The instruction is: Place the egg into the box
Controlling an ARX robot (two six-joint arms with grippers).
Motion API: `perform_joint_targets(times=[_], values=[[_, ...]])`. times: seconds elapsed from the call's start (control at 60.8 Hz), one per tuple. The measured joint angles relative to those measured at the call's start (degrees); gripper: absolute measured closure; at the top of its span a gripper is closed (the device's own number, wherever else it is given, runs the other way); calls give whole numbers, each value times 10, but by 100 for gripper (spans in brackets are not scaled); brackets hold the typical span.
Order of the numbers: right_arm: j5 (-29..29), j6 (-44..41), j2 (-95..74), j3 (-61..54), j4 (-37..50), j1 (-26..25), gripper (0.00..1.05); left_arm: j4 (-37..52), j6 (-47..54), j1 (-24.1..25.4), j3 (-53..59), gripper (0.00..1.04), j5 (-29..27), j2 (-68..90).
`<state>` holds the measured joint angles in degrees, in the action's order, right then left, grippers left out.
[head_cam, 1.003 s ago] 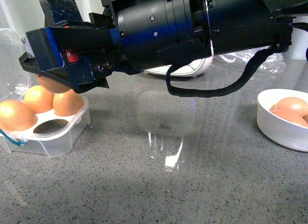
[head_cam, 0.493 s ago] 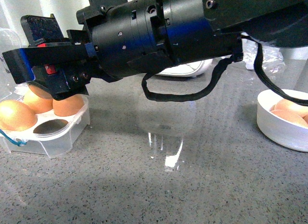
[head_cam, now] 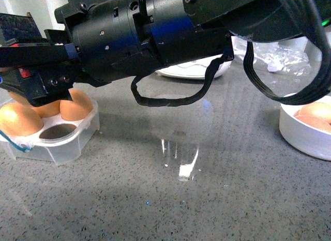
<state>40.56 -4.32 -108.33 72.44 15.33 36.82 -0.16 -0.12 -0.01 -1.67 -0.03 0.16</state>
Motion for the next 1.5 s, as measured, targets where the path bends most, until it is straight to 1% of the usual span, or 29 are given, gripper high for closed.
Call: perform_joint_targets(times=[0.395,0.559,0.921,0.97,1.019,1.101,1.266,1.315,1.397,1.496], values=[[-2,0,-10,7,-2,1,62,0,0,0,0,7,0,0],[-2,-13,-11,7,-24,1,62,0,0,0,0,7,0,0],[-6,-29,-16,7,-39,0,62,0,0,0,0,7,0,0],[-5,-31,-16,7,-39,-1,57,0,0,0,0,7,0,0],[-5,-31,-16,7,-40,-1,48,0,0,0,0,7,0,0],[-4,-32,-16,7,-40,-2,37,0,0,0,0,7,0,0],[-4,-34,-16,7,-41,-3,11,0,0,0,0,7,0,0],[-4,-33,-16,7,-41,-3,5,0,0,0,0,7,0,0],[-4,-33,-16,7,-40,-6,8,0,0,0,0,7,0,0],[-4,-33,-16,7,-38,-9,7,0,0,0,0,7,0,0]])
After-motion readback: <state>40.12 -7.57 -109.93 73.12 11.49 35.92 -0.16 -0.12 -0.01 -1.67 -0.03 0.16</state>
